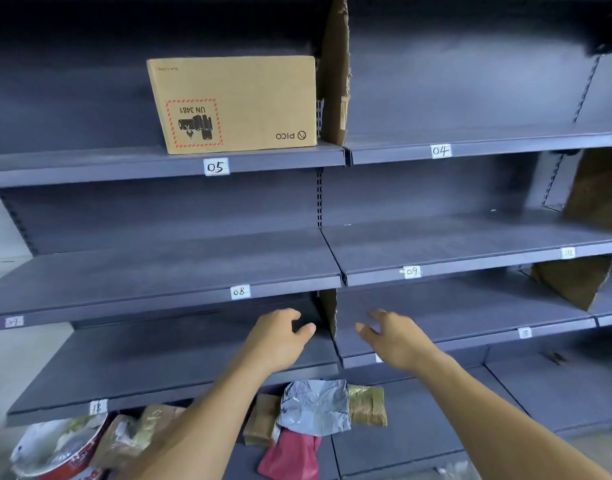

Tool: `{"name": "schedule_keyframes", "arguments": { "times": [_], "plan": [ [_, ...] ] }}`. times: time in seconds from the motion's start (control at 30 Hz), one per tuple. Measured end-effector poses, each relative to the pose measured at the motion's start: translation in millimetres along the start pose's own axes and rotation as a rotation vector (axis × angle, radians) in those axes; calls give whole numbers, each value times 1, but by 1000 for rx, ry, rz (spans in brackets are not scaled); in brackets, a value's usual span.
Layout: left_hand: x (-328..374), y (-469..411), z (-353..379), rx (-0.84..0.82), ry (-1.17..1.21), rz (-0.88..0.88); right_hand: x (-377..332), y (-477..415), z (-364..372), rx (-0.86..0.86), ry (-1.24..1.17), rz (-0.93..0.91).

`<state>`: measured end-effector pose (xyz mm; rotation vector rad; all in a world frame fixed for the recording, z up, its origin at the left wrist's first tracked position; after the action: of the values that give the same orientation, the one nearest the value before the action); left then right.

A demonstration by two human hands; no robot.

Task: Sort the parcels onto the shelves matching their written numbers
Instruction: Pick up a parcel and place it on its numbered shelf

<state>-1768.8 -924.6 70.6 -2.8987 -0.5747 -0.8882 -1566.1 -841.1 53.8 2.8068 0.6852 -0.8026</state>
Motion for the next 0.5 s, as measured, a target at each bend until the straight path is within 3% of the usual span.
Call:
{"name": "schedule_keyframes", "arguments": {
  "times": [0.5],
  "plan": [
    [21, -35, 77, -243, 5, 167, 64, 35, 16, 81, -47, 295]
  ]
}}
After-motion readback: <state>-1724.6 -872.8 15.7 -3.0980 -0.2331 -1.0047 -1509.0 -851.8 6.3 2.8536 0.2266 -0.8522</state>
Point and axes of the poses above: each hand's wrist, its own y-axis away from the middle knuckle, its own z-axis out of the palm, x = y × z, the point moved 4 cm from there along -y, towards the middle knuckle, and after that the axes turned 6 degrees about -z, right-handed, at the moved point
